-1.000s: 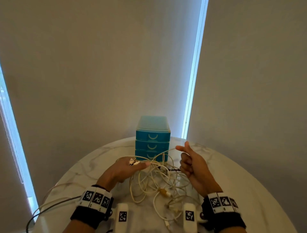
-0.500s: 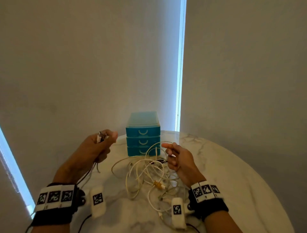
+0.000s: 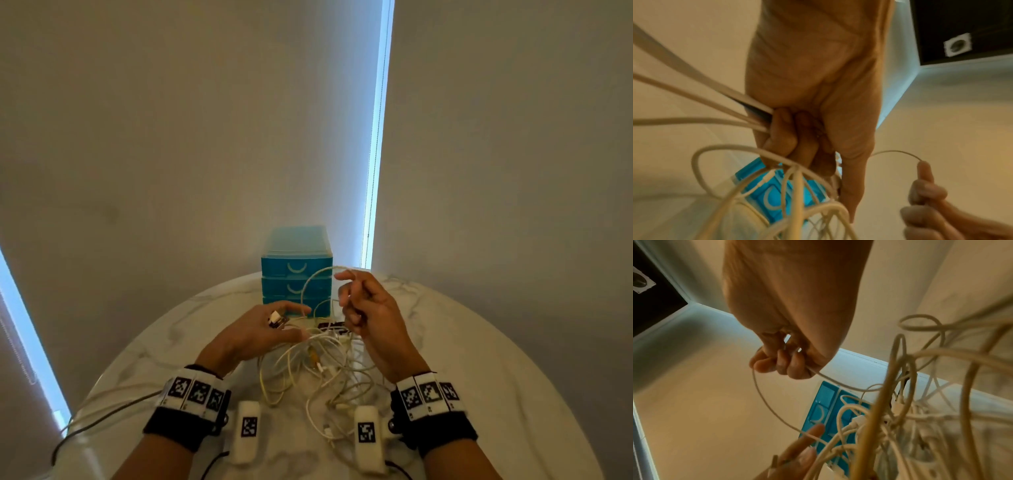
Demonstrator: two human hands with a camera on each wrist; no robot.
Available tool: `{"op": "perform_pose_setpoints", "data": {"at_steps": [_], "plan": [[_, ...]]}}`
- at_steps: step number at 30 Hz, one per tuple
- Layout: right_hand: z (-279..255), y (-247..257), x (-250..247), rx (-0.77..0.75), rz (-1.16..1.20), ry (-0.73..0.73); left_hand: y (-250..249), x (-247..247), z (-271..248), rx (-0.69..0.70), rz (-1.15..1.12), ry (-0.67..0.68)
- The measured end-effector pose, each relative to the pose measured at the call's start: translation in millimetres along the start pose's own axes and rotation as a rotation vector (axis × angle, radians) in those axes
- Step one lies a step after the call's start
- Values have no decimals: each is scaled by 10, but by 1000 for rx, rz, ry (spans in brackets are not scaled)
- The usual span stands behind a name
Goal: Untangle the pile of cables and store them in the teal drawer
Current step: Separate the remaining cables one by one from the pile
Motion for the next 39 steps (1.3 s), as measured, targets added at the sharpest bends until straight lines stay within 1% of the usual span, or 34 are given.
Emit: {"op": "perform_pose_setpoints", "data": {"at_steps": [1, 3, 5, 7, 8, 10, 12, 14, 16, 17, 18, 20, 23, 24, 26, 28, 30, 32, 34, 35, 38, 39], "plan": [[-16, -15, 43, 12, -43, 31, 26, 27, -1, 35, -27, -21], [-29, -36, 90, 8, -55, 58, 32, 53, -12, 66, -40, -113], [-24, -17, 54, 11, 42, 19, 5, 14, -32, 78, -62, -273], [-26, -4, -46, 68, 97, -12, -8, -67, -48, 103, -106, -499], [-43, -6, -93, 93, 52, -25, -9, -107, -62, 116, -162, -611], [-86, -25, -129, 116, -198, -45, -2, -178, -86, 127, -326, -772], [-88, -104, -181, 113, -434, -103, 19, -231, -105, 126, -442, -860], [-44, -147, -260, 142, -465, -279, 58, -267, -114, 104, -512, -899], [-38, -152, -363, 186, -522, -456, 87, -286, -121, 78, -536, -899], [-48, -146, -405, 203, -563, -495, 102, -282, -114, 63, -532, -886], [-55, -140, -426, 206, -576, -502, 98, -274, -116, 52, -518, -865], [-75, -71, -359, 166, -499, -465, 61, -241, -121, 27, -486, -800], [-72, 117, -187, -8, -310, -445, 55, -206, -94, -24, -486, -712], [-64, 146, -155, -62, -310, -432, 47, -207, -91, -34, -508, -696], [-60, 123, -117, -101, -395, -363, 58, -217, -84, -35, -544, -651], [-64, 63, -104, -73, -460, -296, 31, -209, -104, -6, -579, -584], [-75, 68, -77, -95, -459, -271, -47, -197, -136, 65, -633, -521], [-86, 93, -49, -128, -487, -239, -115, -202, -154, 125, -673, -501], [-99, 77, -18, -117, -546, -187, -160, -215, -178, 173, -665, -482], [-107, 54, -2, -112, -591, -178, -182, -211, -197, 187, -644, -456], [-99, -5, 13, -113, -714, -218, -388, -123, -305, 232, -567, -353], [-94, -17, 27, -112, -748, -204, -455, -76, -321, 243, -551, -331]]}}
Point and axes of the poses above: each hand's wrist, its own z-axis towards the middle knuckle, its own x-axis out of the palm, y = z × x, the point moved 1 cm from there along z, towards the middle knuckle, and after that the axes turned 5 degrees about x, right-handed, at the moved point
